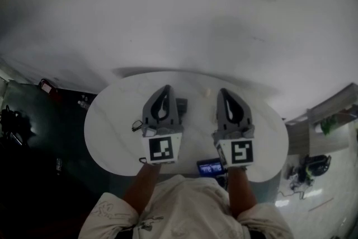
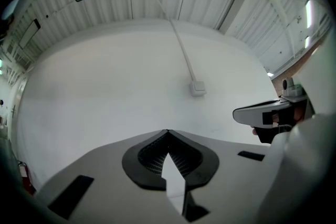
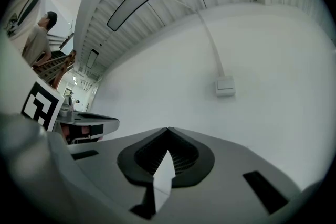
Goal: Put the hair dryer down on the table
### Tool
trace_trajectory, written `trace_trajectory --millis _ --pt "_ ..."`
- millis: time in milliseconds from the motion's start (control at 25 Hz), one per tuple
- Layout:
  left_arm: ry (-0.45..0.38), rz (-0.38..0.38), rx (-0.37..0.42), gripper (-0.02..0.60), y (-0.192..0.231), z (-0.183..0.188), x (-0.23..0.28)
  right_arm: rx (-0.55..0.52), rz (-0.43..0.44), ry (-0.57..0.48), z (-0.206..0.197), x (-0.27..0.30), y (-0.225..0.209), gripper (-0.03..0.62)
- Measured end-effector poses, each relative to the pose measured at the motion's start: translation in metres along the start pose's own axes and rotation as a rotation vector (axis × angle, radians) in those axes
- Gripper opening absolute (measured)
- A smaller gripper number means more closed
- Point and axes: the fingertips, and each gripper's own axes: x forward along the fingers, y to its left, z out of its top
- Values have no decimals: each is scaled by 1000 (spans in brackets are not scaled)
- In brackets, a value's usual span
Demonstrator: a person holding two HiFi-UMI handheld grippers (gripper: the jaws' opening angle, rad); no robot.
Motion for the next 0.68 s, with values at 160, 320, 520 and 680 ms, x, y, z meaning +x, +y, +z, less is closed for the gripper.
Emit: trace_trajectory --millis 160,320,520,680 --pt "0 15 -11 -3 2 -2 0 7 -7 11 -2 -1 -2 0" --pt "19 22 -22 -3 4 -9 0 -8 -7 15 -4 -1 -2 1" --pt "26 28 -28 -3 6 -13 -1 -15 -8 28 -8 1 -2 0" --pt "13 27 -8 -3 9 -13 0 -15 -12 26 -8 3 -1 0"
